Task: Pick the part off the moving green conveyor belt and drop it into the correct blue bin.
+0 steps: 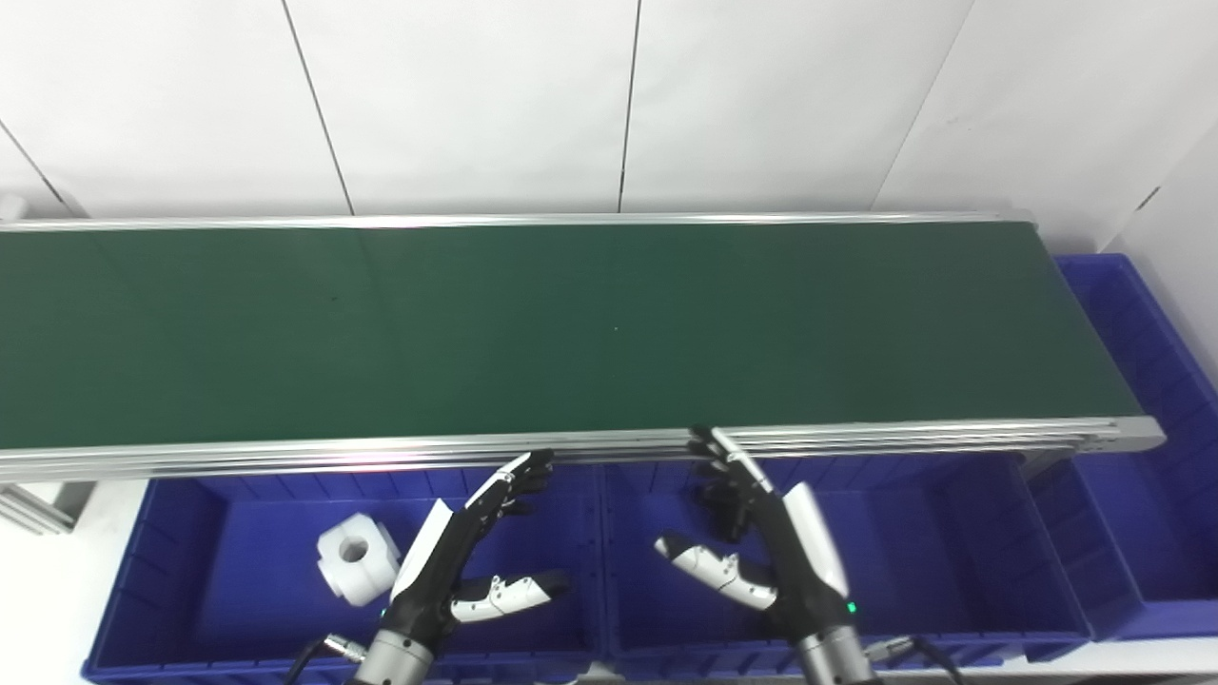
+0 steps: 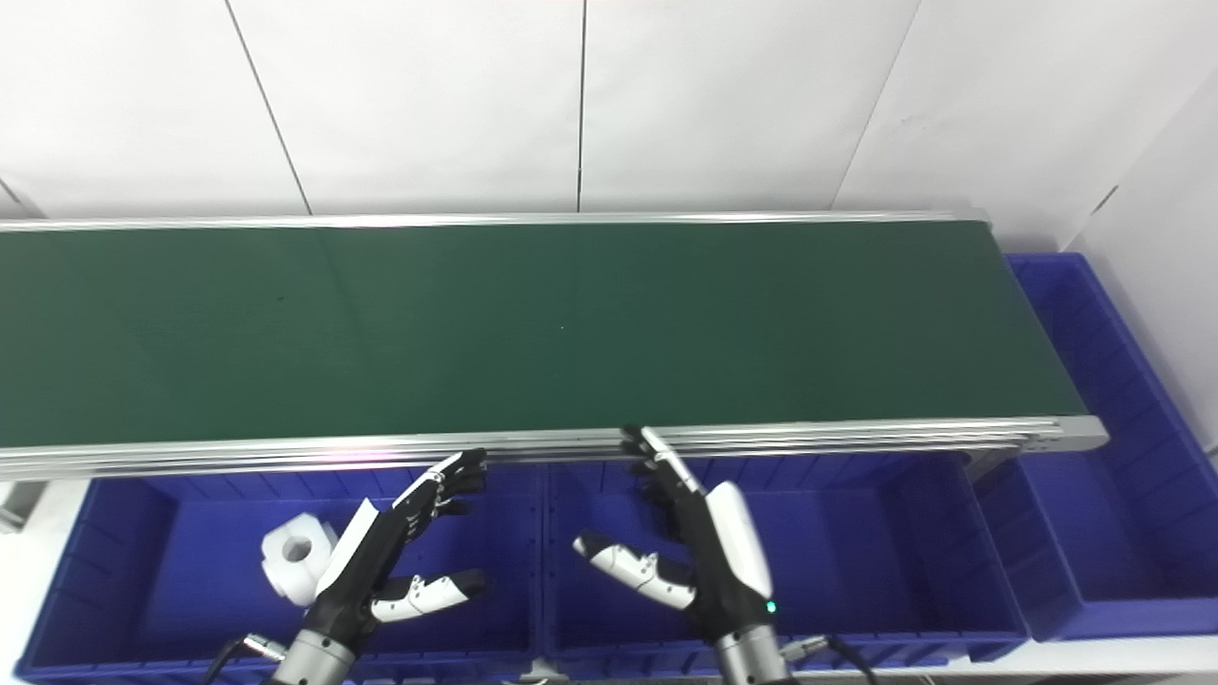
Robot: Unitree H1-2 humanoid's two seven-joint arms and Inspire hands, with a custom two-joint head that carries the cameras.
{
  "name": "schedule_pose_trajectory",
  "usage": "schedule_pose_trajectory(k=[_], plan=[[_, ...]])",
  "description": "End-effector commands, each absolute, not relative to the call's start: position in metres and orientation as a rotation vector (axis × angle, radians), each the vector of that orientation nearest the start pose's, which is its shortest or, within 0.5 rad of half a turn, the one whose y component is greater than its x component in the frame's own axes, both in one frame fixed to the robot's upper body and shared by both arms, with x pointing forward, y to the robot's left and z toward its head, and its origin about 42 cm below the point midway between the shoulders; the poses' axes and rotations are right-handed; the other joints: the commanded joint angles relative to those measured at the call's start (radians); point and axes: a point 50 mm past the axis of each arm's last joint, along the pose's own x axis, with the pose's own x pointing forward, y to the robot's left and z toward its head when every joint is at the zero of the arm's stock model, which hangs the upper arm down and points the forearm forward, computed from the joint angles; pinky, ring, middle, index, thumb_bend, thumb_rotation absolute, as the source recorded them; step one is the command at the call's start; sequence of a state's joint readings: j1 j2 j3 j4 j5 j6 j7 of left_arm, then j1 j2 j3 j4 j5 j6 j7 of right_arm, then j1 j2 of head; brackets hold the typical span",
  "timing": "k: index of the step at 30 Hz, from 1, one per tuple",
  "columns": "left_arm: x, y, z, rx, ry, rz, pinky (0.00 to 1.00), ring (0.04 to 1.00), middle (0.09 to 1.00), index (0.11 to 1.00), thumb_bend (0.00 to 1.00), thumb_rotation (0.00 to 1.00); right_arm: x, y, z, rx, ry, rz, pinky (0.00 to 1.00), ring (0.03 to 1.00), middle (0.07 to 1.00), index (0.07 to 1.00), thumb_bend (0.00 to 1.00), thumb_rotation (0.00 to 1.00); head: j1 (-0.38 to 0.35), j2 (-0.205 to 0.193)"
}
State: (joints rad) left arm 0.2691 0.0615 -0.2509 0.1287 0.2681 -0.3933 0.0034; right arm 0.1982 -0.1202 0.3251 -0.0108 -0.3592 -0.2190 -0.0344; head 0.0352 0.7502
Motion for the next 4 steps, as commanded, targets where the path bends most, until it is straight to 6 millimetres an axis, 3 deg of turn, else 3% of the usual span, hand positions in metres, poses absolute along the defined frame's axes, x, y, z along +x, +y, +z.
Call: schedule_pose_trajectory(k=[1, 4], plan=[[0.1719, 0.1677, 0.0312, 0.229, -0.085, -0.265, 0.79, 0.868, 0.902, 0.896, 0.77, 0.63, 0.2042, -0.1626, 0.0651, -0.320, -0.142, 0.354, 0.79, 0.844, 0.877, 0.921, 0.80, 0.68, 0.007, -0.006], [0.1699, 0.1658, 0.0304, 0.221, -0.075, -0.251, 0.80, 0.878, 0.912, 0.895, 0.78, 0.63, 0.2032, -0.1623, 0.0564, -0.270, -0.113, 0.369, 0.82, 0.858, 0.887, 0.923, 0.82, 0.69, 0.009, -0.017]])
